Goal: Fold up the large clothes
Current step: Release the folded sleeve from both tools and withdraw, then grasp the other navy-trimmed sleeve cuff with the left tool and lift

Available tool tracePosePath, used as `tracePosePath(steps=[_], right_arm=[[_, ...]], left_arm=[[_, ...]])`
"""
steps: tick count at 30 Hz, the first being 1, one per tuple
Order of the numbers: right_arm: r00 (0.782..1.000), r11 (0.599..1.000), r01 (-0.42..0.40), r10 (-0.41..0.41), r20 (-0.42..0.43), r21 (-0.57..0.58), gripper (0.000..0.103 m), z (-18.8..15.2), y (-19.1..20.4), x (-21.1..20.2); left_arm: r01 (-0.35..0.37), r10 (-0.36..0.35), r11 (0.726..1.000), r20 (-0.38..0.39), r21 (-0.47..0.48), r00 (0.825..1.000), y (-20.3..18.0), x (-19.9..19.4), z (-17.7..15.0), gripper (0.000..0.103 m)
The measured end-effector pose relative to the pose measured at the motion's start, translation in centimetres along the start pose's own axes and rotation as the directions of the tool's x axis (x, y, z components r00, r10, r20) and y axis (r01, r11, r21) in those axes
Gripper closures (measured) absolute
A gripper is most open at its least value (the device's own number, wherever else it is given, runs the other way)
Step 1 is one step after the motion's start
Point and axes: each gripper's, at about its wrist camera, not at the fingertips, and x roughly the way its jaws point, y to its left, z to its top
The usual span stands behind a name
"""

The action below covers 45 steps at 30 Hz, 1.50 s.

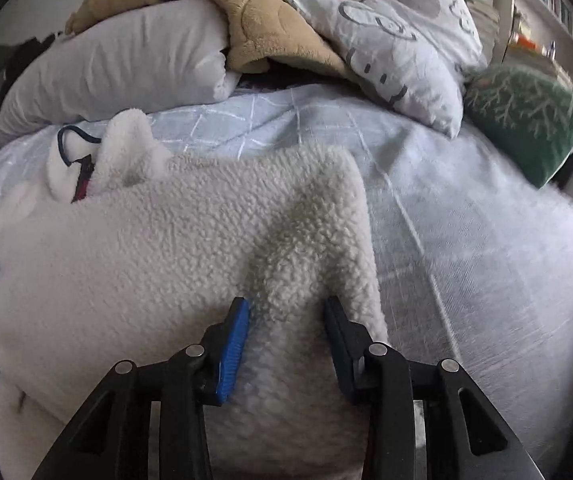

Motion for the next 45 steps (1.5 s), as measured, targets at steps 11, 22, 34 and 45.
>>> tracePosePath(steps=[11,22,34,45], right_arm=[[0.994,0.983,-0.111,0.113,-0.009,0.145,0.062,3.7,-0.7,8.5],[0.998,0.993,-0.043,0.049,-0.05,0.111,0.041,2.9,2.3,2.3],[0.995,0.992,-0.097,0.095,0.033,0.076,0.022,1.8,8.2,-14.0],[0.968,0.968,-0.249,0.249,0.016,0.024,0.02,-2.5,14.1,-17.2]], left_arm=[[0.125,-0.132,0.986,-0.064,-0.107,0.989,1.9,6.3,0.8,0.029],[0.043,-0.056,0.992,-0.111,-0.114,0.992,1.1,0.3,1.0,0.024],[-0.243,0.232,0.967,-0.124,-0.08,0.965,5.5,-16.9,-2.9,0.015],[-0.248,0.229,0.967,-0.233,-0.055,0.945,10.9,-16.0,-10.5,0.014]])
